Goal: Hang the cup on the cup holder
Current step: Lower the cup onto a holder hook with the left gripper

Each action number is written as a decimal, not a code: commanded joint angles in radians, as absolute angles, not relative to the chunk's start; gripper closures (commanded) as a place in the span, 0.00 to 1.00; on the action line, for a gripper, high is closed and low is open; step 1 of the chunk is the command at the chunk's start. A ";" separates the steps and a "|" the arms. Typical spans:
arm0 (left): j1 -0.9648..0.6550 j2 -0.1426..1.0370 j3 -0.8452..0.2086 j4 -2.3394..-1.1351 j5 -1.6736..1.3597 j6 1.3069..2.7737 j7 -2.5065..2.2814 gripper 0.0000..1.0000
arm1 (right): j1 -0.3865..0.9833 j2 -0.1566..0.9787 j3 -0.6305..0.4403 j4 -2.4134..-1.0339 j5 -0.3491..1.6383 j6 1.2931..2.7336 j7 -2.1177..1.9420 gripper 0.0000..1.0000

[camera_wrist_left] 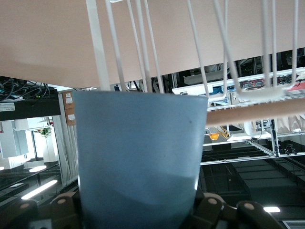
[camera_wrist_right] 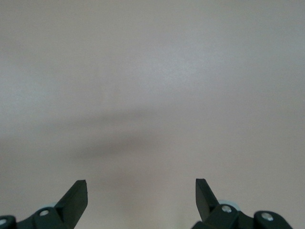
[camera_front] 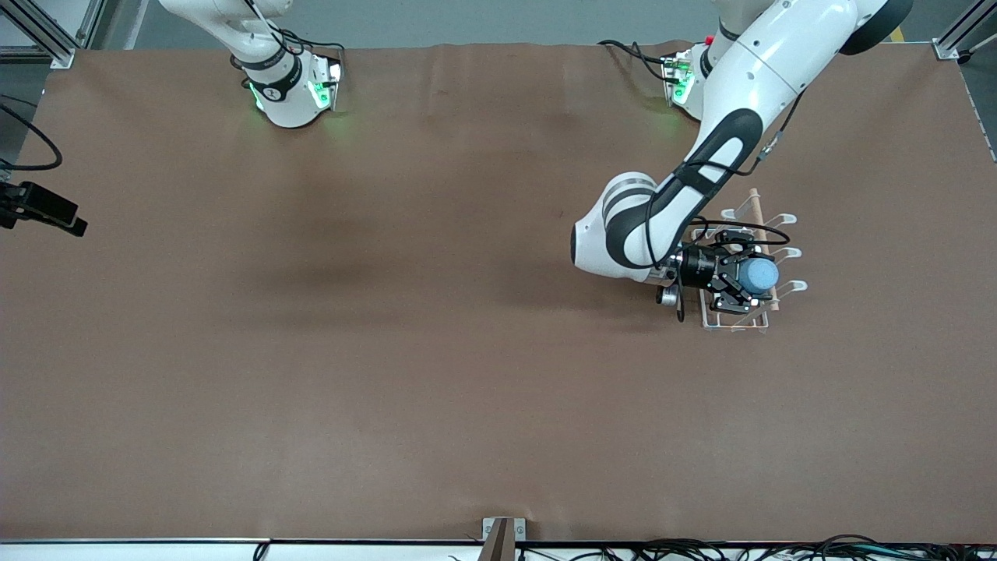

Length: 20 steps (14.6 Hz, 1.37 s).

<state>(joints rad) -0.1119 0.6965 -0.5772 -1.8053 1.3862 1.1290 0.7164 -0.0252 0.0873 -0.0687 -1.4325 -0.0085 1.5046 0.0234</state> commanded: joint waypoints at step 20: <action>-0.062 0.546 -0.568 -1.562 0.992 1.261 -0.009 0.00 | -0.025 0.077 -0.155 -1.443 0.112 1.526 -0.184 0.00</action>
